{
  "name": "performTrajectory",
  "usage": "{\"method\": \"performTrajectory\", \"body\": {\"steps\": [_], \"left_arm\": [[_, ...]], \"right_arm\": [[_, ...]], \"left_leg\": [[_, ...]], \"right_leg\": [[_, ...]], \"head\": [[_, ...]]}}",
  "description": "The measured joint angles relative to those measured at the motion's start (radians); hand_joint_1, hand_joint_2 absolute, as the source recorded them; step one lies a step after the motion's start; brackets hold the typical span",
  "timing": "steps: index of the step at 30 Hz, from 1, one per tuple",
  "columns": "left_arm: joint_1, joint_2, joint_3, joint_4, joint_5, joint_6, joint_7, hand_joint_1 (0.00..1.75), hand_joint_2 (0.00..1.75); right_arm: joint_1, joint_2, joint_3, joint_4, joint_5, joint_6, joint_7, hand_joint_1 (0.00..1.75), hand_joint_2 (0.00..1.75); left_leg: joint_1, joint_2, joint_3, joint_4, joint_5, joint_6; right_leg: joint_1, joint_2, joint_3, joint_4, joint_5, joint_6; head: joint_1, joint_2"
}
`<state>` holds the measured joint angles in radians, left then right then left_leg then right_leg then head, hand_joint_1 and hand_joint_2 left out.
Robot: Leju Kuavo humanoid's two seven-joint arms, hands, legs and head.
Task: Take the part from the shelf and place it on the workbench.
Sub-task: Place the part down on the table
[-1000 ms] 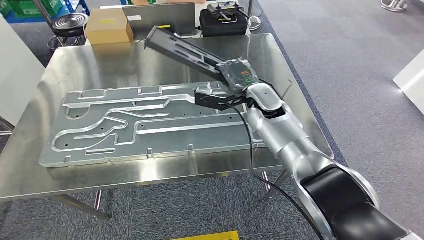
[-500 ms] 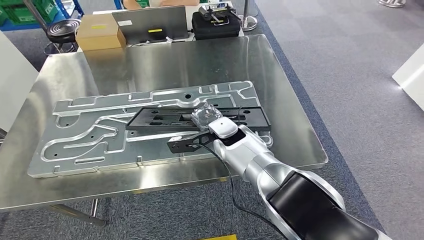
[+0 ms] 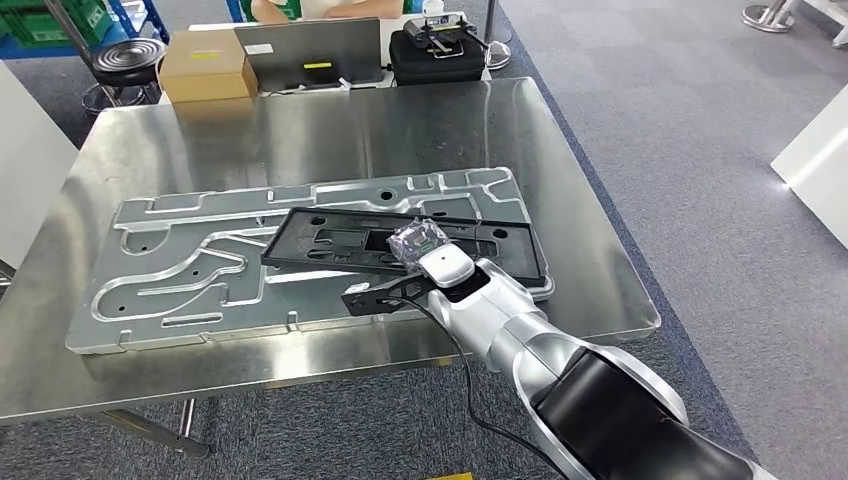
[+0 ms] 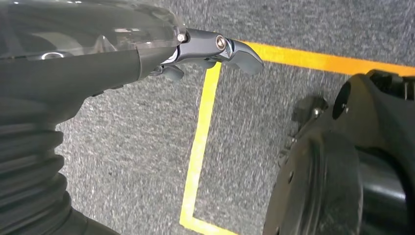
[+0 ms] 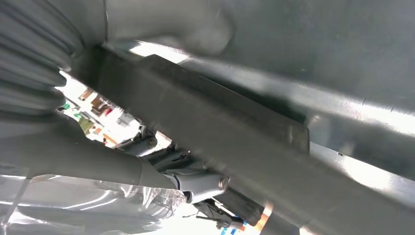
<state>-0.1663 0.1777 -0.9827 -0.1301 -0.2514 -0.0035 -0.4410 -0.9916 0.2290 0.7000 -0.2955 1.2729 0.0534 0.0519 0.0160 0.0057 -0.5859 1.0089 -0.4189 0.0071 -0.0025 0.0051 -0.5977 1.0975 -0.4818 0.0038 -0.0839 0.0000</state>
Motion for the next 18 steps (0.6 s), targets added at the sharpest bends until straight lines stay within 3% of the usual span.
{"method": "performTrajectory", "body": {"steps": [2,6,7,10,11,12,13,15,16,18], "left_arm": [[-0.002,-0.002,-0.007,0.000,0.000,0.011,-0.004,0.00,1.75],[-0.003,-0.003,-0.012,0.000,0.000,0.022,-0.020,0.00,0.00],[-0.005,-0.004,-0.012,0.000,0.000,0.022,-0.020,0.00,0.00],[-0.005,-0.004,-0.014,0.000,0.000,0.022,-0.012,0.00,0.00],[-0.004,-0.004,-0.014,0.000,0.000,0.022,-0.010,0.00,0.00],[-0.003,-0.004,-0.015,0.000,0.000,0.022,-0.008,0.00,0.00],[-0.003,-0.004,-0.015,0.000,0.000,0.022,-0.008,0.00,0.00],[-0.004,-0.003,-0.015,0.000,0.000,0.020,-0.009,0.00,0.00],[-0.005,-0.003,-0.015,0.000,0.000,0.018,-0.011,0.00,0.00],[-0.007,-0.003,-0.015,0.000,0.000,0.013,-0.014,0.00,0.00]], "right_arm": [[0.002,0.002,0.000,0.000,-0.004,-0.018,-0.006,0.00,0.00],[0.010,0.006,-0.005,0.000,-0.014,-0.074,-0.021,0.00,0.00],[0.013,0.007,-0.006,0.001,-0.016,-0.081,-0.024,0.00,0.00],[0.029,0.008,-0.011,0.001,-0.022,-0.119,-0.041,0.00,0.00],[0.035,0.008,-0.013,0.001,-0.023,-0.142,-0.050,0.00,0.00],[0.040,0.008,-0.016,0.000,-0.022,-0.167,-0.061,0.00,0.00],[0.042,0.010,-0.018,-0.001,-0.019,-0.191,-0.072,0.00,0.00],[0.040,0.015,-0.019,-0.011,-0.011,-0.232,-0.097,0.00,0.00],[0.038,0.018,-0.020,-0.019,-0.008,-0.249,-0.111,0.00,0.00],[0.036,0.022,-0.022,-0.036,-0.005,-0.281,-0.138,0.00,0.00]], "left_leg": [[-0.003,-0.001,0.000,0.001,0.001,-0.010],[-0.001,-0.002,-0.006,0.014,-0.010,-0.033],[0.000,-0.002,-0.021,0.048,-0.032,-0.037],[0.003,-0.002,-0.109,0.236,-0.123,-0.049],[0.004,-0.002,-0.129,0.276,-0.132,-0.051],[0.004,-0.002,-0.130,0.277,-0.121,-0.052],[0.004,-0.002,-0.112,0.238,-0.092,-0.052],[0.004,-0.002,-0.047,0.101,-0.024,-0.048],[0.003,-0.002,-0.023,0.047,-0.006,-0.042],[-0.002,-0.004,-0.009,0.007,-0.003,-0.029]], "right_leg": [[0.005,0.000,0.036,-0.077,0.021,-0.008],[0.002,-0.001,0.040,-0.097,0.032,-0.029],[-0.001,-0.002,0.041,-0.102,0.036,-0.033],[-0.002,-0.004,0.037,-0.104,0.039,-0.038],[-0.001,-0.004,0.036,-0.103,0.039,-0.038],[-0.001,-0.004,0.036,-0.101,0.039,-0.038],[-0.001,-0.003,0.036,-0.099,0.037,-0.036],[0.000,-0.002,0.035,-0.093,0.032,-0.030],[0.002,-0.001,0.033,-0.090,0.029,-0.026],[0.006,0.000,0.026,-0.086,0.028,-0.017]], "head": [[0.000,0.000],[0.000,0.000],[0.000,0.000],[0.000,0.000],[0.000,0.000],[0.000,0.000],[0.000,0.000],[0.000,0.000],[0.000,0.000],[0.000,0.000]]}}
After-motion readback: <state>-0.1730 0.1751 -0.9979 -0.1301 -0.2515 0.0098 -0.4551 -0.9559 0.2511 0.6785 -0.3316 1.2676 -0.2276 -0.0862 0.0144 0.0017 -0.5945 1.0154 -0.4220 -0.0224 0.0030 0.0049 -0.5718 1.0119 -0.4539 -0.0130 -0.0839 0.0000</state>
